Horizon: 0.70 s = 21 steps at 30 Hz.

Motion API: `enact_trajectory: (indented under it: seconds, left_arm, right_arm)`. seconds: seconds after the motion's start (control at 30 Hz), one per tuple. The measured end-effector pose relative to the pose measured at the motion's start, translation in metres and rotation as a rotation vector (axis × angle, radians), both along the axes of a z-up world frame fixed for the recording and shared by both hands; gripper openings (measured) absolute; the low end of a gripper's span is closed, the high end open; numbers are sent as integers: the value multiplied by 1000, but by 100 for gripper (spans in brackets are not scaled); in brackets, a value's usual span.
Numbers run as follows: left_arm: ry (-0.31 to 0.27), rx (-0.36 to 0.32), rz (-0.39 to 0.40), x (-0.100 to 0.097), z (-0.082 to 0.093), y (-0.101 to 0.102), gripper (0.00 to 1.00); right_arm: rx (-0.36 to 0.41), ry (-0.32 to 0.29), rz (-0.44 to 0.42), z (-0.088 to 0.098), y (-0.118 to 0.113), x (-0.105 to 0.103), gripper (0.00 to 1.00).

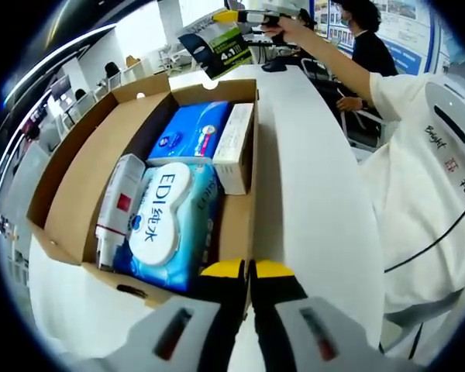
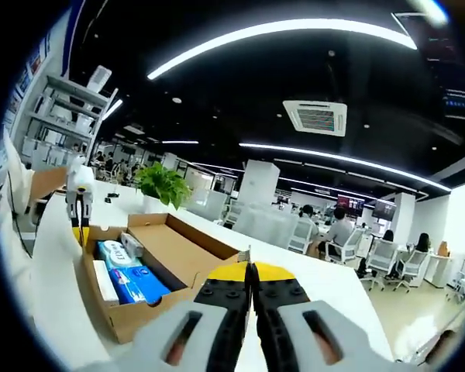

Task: Operate the shoe box by opening the lid, removing the specified soft item, and placing it in the target area until the item is outside and the box remains undamaged.

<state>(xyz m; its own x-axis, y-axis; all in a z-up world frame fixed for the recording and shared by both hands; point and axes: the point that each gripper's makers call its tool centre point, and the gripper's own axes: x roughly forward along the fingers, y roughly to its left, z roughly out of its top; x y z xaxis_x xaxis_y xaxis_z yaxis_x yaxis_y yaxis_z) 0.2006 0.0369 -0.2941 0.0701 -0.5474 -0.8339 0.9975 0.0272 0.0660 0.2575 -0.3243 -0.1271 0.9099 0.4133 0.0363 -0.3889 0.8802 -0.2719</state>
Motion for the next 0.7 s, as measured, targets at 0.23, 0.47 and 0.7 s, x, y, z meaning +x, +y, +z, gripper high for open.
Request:
enact_trajectory:
  seconds: [0.23, 0.47, 0.7]
  left_arm:
    - [-3, 0, 3, 0, 0, 0, 3]
    - [-4, -6, 0, 0, 0, 0, 3]
    - [4, 0, 0, 0, 0, 0, 3]
  right_arm:
    - [7, -16, -13, 2, -5, 1, 0]
    - [-115, -86, 12, -11, 10, 0, 0]
    - [-51, -47, 49, -27, 15, 6, 0]
